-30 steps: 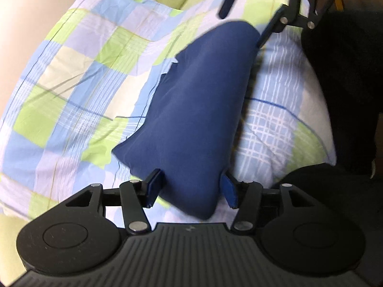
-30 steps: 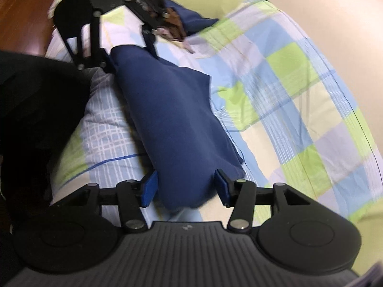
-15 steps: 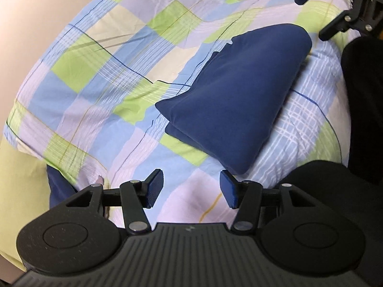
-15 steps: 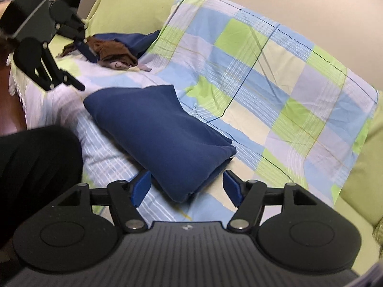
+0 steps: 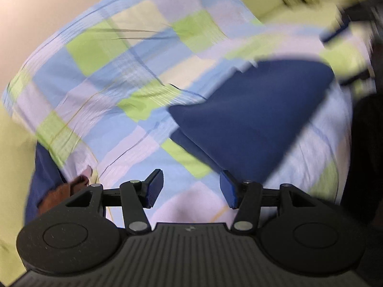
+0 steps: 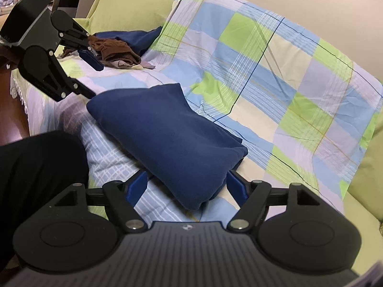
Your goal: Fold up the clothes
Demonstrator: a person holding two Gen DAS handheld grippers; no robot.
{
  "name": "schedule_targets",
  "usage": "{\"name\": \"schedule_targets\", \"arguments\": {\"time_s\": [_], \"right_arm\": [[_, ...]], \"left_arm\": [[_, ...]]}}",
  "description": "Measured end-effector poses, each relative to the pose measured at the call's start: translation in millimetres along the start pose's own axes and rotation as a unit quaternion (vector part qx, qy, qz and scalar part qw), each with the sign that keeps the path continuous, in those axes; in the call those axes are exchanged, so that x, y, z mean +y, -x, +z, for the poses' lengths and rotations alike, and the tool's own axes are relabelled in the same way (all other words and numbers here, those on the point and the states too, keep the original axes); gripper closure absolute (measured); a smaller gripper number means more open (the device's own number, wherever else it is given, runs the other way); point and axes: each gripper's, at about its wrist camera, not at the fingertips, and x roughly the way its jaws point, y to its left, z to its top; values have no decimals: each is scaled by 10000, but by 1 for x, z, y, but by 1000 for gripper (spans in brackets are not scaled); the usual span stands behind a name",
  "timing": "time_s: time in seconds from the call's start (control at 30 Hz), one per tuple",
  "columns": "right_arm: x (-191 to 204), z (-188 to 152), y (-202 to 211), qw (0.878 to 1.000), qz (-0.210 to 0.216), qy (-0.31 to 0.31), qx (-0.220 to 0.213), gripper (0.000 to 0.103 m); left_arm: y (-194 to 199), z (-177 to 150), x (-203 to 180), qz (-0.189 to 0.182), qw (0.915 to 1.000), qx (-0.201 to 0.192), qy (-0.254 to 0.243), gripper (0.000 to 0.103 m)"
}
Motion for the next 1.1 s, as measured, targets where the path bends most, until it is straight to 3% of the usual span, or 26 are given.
{"name": "schedule_targets", "arguments": {"time_s": [0.13, 0.27, 0.33, 0.47, 0.73, 0.87, 1.1], "right_arm": [[-27, 10, -7, 9968, 171, -758, -207, 36], [-60, 12, -28, 9868, 444, -1523, -318, 66], [-75, 8, -51, 9847, 511, -1655, -208, 69], [-83, 3, -88, 9865, 778, -1438, 17, 71], [-102, -1, -152, 9889, 946, -1134, 140, 73], [-101, 8, -147, 9933, 495, -1033, 133, 73], [-85, 17, -70, 9913, 286, -1235, -347, 71]], "left_arm": [[-14, 16, 24, -622, 9945, -433, 721, 46], [-49, 28, 29, -1387, 9814, -848, 1026, 46], [-72, 31, 30, -1603, 9780, -838, 1043, 46], [-114, 24, 31, -1413, 9847, -266, 983, 46], [-131, 20, 32, -1138, 9840, -57, 1369, 45], [-126, 22, 29, -961, 9856, -9, 1390, 45], [-93, 37, 17, -453, 9925, 51, 1131, 45]]}}
